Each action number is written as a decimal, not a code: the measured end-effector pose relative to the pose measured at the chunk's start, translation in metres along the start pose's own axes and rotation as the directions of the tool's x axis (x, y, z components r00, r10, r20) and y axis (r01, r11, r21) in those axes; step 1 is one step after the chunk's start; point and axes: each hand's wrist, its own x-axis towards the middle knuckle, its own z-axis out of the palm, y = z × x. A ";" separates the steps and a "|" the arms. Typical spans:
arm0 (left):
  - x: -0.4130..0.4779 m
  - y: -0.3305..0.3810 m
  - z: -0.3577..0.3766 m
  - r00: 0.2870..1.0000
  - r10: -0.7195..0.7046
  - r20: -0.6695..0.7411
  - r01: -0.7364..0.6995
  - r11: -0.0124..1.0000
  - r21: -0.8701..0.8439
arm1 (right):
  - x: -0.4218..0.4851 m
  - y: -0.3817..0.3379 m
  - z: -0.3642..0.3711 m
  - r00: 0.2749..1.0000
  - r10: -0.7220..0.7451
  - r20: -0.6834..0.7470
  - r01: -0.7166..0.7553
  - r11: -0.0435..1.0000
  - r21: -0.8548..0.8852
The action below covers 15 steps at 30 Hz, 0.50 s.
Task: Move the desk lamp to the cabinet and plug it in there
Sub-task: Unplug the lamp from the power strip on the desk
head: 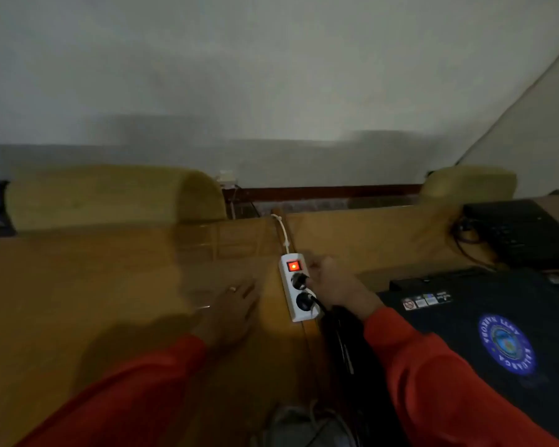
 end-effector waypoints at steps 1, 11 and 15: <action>0.004 0.000 0.005 1.000 -0.007 -0.019 0.007 1.000 -0.003 | 0.007 0.002 0.004 0.999 0.020 0.027 -0.019 0.999 -0.035; 0.004 -0.001 0.026 0.973 -0.002 -0.232 0.007 1.000 0.021 | 0.035 0.005 0.030 0.999 0.022 0.037 -0.016 0.988 -0.155; 0.003 0.000 0.024 0.972 -0.008 -0.234 0.015 0.999 0.029 | 0.036 0.002 0.033 0.999 0.040 0.012 -0.037 0.982 -0.185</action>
